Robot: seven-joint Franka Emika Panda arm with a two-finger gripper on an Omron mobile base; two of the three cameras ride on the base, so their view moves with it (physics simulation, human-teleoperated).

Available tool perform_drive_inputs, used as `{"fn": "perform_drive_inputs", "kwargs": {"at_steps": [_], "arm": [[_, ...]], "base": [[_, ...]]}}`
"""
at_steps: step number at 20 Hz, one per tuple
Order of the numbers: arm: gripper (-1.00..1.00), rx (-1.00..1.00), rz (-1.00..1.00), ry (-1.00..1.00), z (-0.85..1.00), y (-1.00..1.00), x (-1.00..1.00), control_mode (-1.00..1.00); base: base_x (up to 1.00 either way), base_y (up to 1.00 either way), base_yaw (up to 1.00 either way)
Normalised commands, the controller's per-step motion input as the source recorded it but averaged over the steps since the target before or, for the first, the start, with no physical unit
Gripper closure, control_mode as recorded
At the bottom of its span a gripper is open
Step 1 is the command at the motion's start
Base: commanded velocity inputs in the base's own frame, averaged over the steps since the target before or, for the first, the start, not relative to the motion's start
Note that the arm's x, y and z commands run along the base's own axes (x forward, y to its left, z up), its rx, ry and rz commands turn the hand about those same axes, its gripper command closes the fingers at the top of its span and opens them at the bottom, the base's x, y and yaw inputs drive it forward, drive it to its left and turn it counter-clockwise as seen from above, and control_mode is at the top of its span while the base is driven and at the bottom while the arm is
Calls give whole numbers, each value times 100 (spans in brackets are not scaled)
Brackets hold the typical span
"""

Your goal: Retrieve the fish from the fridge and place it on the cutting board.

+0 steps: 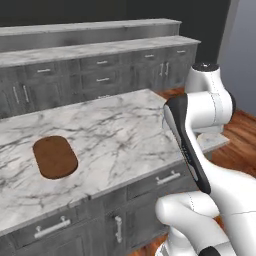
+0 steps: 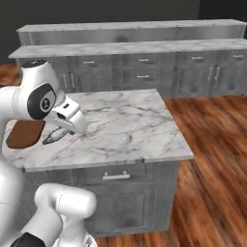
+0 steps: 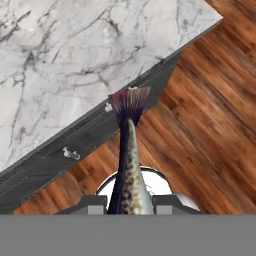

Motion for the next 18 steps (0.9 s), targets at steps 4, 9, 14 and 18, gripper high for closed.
{"fn": "perform_drive_inputs", "kwargs": {"at_steps": [4, 9, 14, 18], "arm": [[100, 0, 0, 0, 0, 0, 0, 100], [100, 0, 0, 0, 0, 0, 0, 100], [100, 0, 0, 0, 0, 0, 0, 100], [100, 0, 0, 0, 0, 0, 0, 100]], "base": [[1, 100, 20], [10, 88, 24], [23, 77, 25], [35, 32, 11]]}}
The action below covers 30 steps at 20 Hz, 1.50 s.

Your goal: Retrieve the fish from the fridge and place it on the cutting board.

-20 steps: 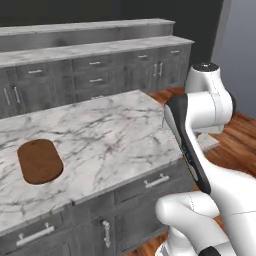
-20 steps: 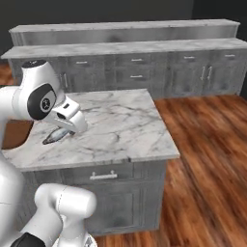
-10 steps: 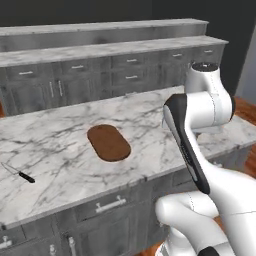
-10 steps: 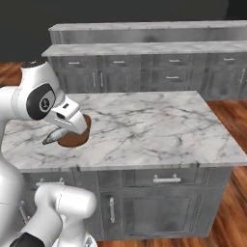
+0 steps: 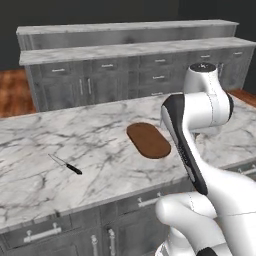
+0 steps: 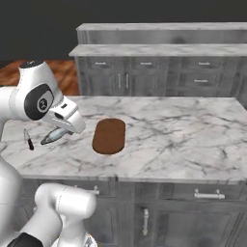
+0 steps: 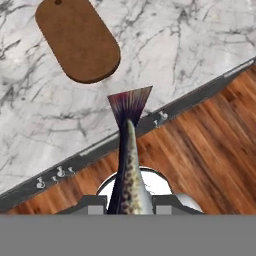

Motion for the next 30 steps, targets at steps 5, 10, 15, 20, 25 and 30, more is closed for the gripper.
{"fn": "perform_drive_inputs", "kwargs": {"at_steps": [5, 10, 15, 20, 25, 30], "arm": [[100, 0, 0, 0, 0, 0, 0, 100], [100, 0, 0, 0, 0, 0, 0, 100], [100, 0, 0, 0, 0, 0, 0, 100], [100, 0, 0, -1, 0, 0, 3, -100], [100, 0, 0, -3, 0, 0, 19, -100], [100, 2, 12, -1, -6, -11, 63, -100]], "base": [[49, 1, 8], [38, 0, 6], [43, 0, 4], [13, 2, 0], [0, 0, 0], [0, 0, 0]]}}
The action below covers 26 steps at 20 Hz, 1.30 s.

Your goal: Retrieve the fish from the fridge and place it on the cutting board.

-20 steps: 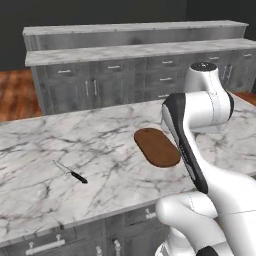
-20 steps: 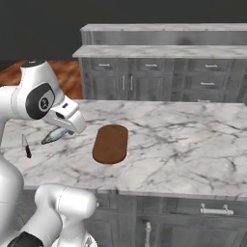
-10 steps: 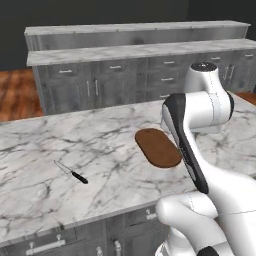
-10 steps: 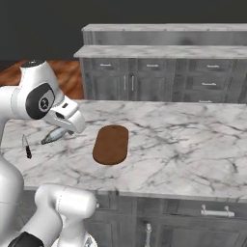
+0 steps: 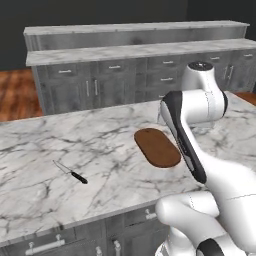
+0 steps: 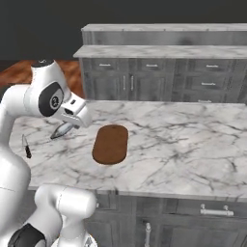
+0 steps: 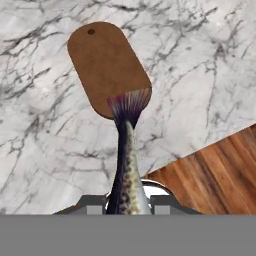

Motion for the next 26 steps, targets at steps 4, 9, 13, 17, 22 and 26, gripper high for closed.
{"fn": "perform_drive_inputs", "kwargs": {"at_steps": [4, 9, 13, 17, 22, 26], "arm": [[100, 0, 0, 0, -9, -3, 100, -100], [100, 0, 0, 5, -19, -3, 100, -100], [100, 0, 0, 6, -40, -7, 99, -100], [100, 0, 0, 8, -61, -4, 82, -100], [100, 0, 0, 4, -72, -1, 65, -100], [100, 0, 0, 1, -78, 0, 49, -100]], "base": [[0, 0, 0], [0, 0, 0], [0, 0, 0], [0, 0, 0], [0, 0, 0], [0, 0, 0]]}}
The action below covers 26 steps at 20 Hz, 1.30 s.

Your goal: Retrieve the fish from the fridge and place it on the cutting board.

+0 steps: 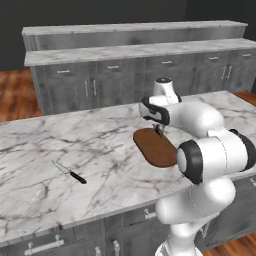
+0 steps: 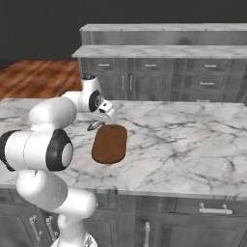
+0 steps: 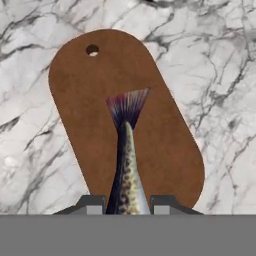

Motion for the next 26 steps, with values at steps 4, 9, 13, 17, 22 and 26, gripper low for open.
{"fn": "perform_drive_inputs", "kwargs": {"at_steps": [4, 9, 13, 17, 22, 26], "arm": [[100, 0, 0, 0, -85, -1, 24, -100], [100, 0, 0, 0, -80, 0, 4, -100], [100, 0, 0, 0, -67, -12, 0, -100], [100, 1, 0, 0, -50, -8, 0, -100], [100, 5, 0, 0, -32, -2, 0, -100], [-100, 7, 0, 0, -16, 0, 0, -100]], "base": [[0, 0, 0], [0, 0, 0], [0, 0, 0], [0, 0, 0], [0, 0, 0], [0, 0, 0]]}}
